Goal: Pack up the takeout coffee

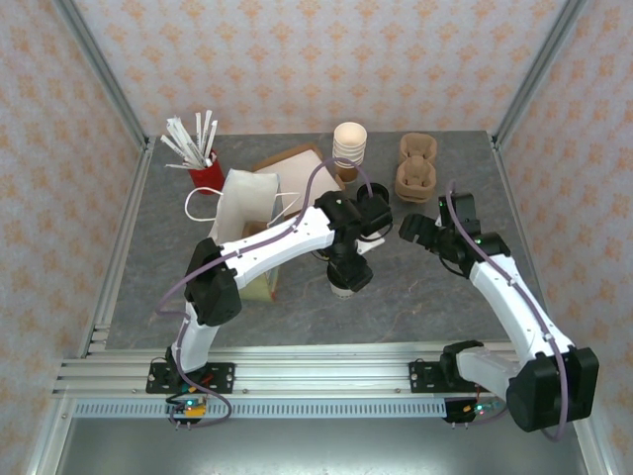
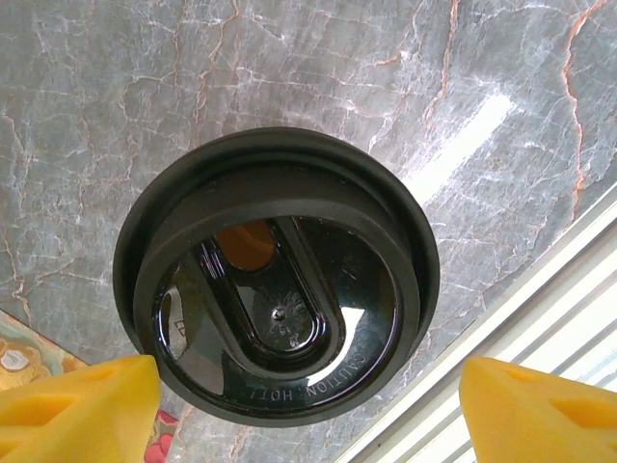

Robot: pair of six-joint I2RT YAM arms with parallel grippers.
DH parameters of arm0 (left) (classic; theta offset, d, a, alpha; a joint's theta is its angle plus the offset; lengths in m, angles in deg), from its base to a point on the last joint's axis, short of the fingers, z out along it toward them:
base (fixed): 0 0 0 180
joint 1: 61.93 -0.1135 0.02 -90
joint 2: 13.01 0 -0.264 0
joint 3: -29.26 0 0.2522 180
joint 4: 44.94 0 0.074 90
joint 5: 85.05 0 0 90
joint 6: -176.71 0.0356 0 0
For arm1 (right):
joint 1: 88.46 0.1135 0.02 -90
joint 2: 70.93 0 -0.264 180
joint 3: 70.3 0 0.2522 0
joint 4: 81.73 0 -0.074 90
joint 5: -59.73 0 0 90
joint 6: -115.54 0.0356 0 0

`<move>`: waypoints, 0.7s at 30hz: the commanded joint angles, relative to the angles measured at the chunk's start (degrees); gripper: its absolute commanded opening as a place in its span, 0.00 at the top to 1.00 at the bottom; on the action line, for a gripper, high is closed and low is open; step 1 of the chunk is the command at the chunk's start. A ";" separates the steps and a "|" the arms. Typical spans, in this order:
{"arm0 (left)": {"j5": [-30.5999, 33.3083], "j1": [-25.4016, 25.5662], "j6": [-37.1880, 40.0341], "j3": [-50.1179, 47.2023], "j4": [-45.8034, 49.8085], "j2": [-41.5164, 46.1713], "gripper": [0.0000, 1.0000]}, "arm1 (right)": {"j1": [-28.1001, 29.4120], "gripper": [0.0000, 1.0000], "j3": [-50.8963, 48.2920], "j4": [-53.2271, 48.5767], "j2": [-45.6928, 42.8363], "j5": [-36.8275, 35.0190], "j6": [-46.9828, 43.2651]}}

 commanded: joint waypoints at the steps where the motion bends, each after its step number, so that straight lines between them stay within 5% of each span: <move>1: 0.00 -0.29 1.06 2.81 2.57 -0.98 0.19 | -0.04 0.04 -0.79 -4.27 -2.06 0.23 0.98; 21: 2.78 -0.51 1.46 5.21 3.78 -4.41 0.16 | -0.05 0.00 -3.68 -3.43 -2.53 2.89 0.15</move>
